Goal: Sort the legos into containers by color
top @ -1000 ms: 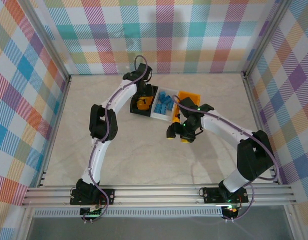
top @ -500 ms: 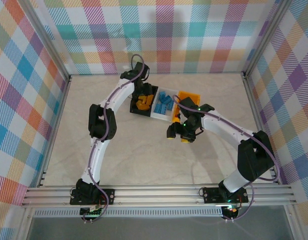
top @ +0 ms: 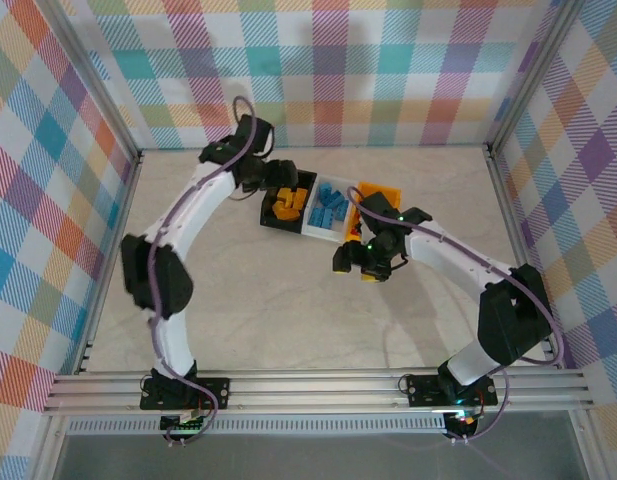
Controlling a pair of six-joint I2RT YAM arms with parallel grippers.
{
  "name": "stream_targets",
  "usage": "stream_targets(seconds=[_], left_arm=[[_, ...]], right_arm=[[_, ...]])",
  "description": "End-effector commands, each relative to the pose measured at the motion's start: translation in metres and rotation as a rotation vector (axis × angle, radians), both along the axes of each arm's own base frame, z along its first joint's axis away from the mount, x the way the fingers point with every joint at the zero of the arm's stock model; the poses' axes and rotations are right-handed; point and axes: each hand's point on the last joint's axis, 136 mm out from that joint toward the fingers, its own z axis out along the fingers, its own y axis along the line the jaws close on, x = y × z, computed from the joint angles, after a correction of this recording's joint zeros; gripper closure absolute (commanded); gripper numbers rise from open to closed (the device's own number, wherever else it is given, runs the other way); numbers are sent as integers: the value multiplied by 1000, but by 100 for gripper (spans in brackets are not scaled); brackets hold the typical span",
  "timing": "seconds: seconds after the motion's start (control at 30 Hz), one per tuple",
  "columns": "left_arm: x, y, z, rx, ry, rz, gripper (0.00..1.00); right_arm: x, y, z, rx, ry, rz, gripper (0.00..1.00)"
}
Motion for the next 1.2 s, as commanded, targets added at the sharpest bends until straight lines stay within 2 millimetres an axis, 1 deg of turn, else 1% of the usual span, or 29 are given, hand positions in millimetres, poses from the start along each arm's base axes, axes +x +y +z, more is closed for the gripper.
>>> stream_targets(seconds=[0.0, 0.1, 0.13, 0.17, 0.2, 0.3, 0.4, 0.47, 0.53, 0.63, 0.7, 0.77, 0.87, 1.0, 1.07, 1.17], left_arm=[[-46, 7, 9, -56, 7, -48, 0], [-84, 22, 17, -82, -31, -35, 0], [-94, 31, 20, -79, -54, -15, 0], [-102, 39, 24, -69, -77, 11, 0], [-110, 50, 25, -51, -97, 42, 0], [-127, 76, 32, -17, -175, 126, 0], [-138, 102, 36, 24, -262, 216, 0], [-143, 118, 38, 56, -328, 269, 0], [-146, 127, 33, 93, -401, 268, 0], [-153, 130, 20, 147, -467, 202, 0], [-158, 130, 8, 186, -473, 148, 0], [-162, 134, 2, 194, -480, 158, 0], [-162, 139, 3, 193, -529, 189, 0], [-161, 145, -2, 209, -550, 223, 0], [-160, 145, -8, 217, -539, 220, 0], [-158, 144, -15, 226, -522, 218, 0]], right_arm=[[3, -7, 23, -6, -99, -3, 27], [11, -16, 36, -40, -171, 1, 24], [15, -18, 43, -43, -200, 6, 18], [20, -19, 49, -44, -230, 7, 3], [26, -21, 56, -45, -269, 9, 0], [46, -25, 83, -45, -437, 23, 0], [62, -27, 115, -35, -670, 57, 0], [67, -30, 132, -36, -834, 97, 0], [72, -38, 142, -68, -988, 103, 0], [73, -49, 145, -118, -1148, 118, 0], [70, -52, 145, -129, -1206, 128, 0], [67, -59, 139, -149, -1203, 106, 0], [64, -69, 123, -196, -1165, 89, 0], [65, -86, 113, -238, -1173, 34, 0], [69, -101, 109, -277, -1165, -9, 0], [74, -126, 99, -329, -1108, -80, 0]])
